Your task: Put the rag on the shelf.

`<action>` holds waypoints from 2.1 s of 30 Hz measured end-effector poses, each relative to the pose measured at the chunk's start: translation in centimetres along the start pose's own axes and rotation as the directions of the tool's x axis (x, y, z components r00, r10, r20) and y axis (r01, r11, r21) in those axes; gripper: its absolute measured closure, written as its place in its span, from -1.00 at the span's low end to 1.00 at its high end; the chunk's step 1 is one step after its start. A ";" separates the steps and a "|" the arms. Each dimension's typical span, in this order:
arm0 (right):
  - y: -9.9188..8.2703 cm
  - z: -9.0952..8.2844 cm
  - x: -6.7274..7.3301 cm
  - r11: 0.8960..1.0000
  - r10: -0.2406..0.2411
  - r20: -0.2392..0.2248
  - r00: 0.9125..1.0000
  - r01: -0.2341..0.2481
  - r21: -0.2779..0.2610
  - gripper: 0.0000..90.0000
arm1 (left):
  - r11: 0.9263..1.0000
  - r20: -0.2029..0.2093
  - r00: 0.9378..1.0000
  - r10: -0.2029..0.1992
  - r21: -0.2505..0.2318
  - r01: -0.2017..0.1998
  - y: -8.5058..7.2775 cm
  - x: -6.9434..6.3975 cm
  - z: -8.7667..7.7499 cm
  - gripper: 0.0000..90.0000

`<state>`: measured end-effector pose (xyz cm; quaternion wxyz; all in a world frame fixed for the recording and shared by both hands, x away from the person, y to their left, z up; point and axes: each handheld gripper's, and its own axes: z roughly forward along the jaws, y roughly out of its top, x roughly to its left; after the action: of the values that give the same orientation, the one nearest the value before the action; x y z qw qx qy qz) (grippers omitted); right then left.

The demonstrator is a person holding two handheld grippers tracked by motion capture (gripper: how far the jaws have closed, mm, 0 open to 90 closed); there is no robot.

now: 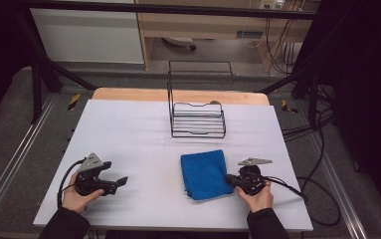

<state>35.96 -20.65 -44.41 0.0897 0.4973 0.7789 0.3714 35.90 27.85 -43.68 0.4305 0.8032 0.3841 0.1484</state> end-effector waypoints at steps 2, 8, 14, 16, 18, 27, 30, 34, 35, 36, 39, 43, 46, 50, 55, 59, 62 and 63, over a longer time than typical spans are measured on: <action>0.0 -0.4 0.1 1.000 0.012 0.001 1.000 -0.012 -0.005 0.94 | 1.000 0.001 1.000 0.000 0.000 0.000 0.0 0.0 0.0 -0.77; -0.8 -1.4 0.6 0.998 0.060 0.012 0.998 -0.060 -0.001 0.93 | 1.000 0.004 1.000 0.005 0.006 -0.005 0.0 -0.1 0.1 -0.77; -0.9 -1.3 0.4 0.998 0.054 0.029 0.998 -0.053 -0.027 0.78 | 1.000 0.006 1.000 0.004 0.011 -0.004 0.2 -0.3 0.2 -0.77; -0.8 -1.5 0.1 0.998 0.020 0.030 0.999 -0.018 -0.053 0.60 | 1.000 0.007 1.000 0.003 0.013 -0.003 0.3 -0.4 0.3 -0.78; -0.6 -1.9 -0.3 0.996 -0.014 0.018 1.000 0.015 -0.088 0.41 | 1.000 0.002 1.000 0.001 0.018 -0.001 0.4 -0.5 0.4 -0.81; 0.2 -1.7 -2.4 0.979 -0.115 -0.021 0.993 0.109 -0.172 -0.45 | 1.000 -0.002 1.000 -0.009 0.027 0.009 2.1 -1.7 1.5 -0.88; 0.3 -1.6 -2.6 0.976 -0.123 -0.028 0.992 0.116 -0.182 -0.58 | 1.000 0.008 1.000 -0.005 0.029 0.005 3.0 -2.3 2.0 -0.88; 0.5 -1.6 -2.8 0.973 -0.141 -0.048 0.989 0.130 -0.191 -0.80 | 0.999 0.016 1.000 0.009 0.039 -0.010 4.1 -3.4 3.0 -0.87; 0.5 -1.7 -2.8 0.972 -0.142 -0.042 0.989 0.131 -0.193 -0.82 | 0.999 0.017 1.000 0.016 0.042 -0.017 4.4 -3.7 3.2 -0.86; 0.5 -1.7 -2.8 0.972 -0.142 -0.042 0.989 0.131 -0.193 -0.82 | 0.999 0.018 1.000 0.020 0.041 -0.021 4.8 -3.9 3.5 -0.86; 0.5 -1.7 -2.8 0.973 -0.147 -0.037 0.988 0.138 -0.185 -0.87 | 0.999 0.034 0.999 0.023 0.037 -0.024 5.9 -4.8 4.3 -0.83; 0.4 -1.6 -2.7 0.976 -0.146 -0.035 0.989 0.138 -0.171 -0.89 | 0.999 0.046 0.999 0.026 0.039 -0.028 7.4 -6.1 5.8 -0.80; 0.3 -1.6 -2.7 0.976 -0.147 -0.035 0.989 0.139 -0.167 -0.89 | 0.999 0.055 0.998 0.026 0.041 -0.029 8.5 -7.0 7.0 -0.76; 0.3 -1.6 -2.7 0.975 -0.148 -0.029 0.989 0.141 -0.170 -0.89 | 0.998 0.062 0.998 0.022 0.056 -0.025 9.6 -7.9 8.8 -0.66; 0.3 -1.8 -2.7 0.974 -0.147 -0.026 0.989 0.141 -0.177 -0.89 | 0.996 0.047 0.999 -0.016 0.090 0.012 10.4 -8.6 11.7 -0.57; 0.3 -1.8 -2.6 0.975 -0.144 -0.029 0.989 0.137 -0.173 -0.89 | 0.993 0.030 0.999 -0.034 0.114 0.031 11.0 -8.9 13.5 -0.43; 0.3 -1.7 -2.7 0.976 -0.147 -0.029 0.989 0.140 -0.168 -0.88 | 0.991 0.022 0.999 -0.040 0.129 0.037 11.4 -9.2 14.8 -0.30; 0.3 -1.7 -2.7 0.976 -0.147 -0.028 0.989 0.141 -0.167 -0.88 | 0.991 0.014 0.999 -0.037 0.133 0.034 11.5 -9.2 15.2 -0.25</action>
<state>36.60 -23.66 -43.65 0.1415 0.4228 0.7811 0.4371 44.03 8.40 -42.47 0.3821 0.8242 0.4037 0.1082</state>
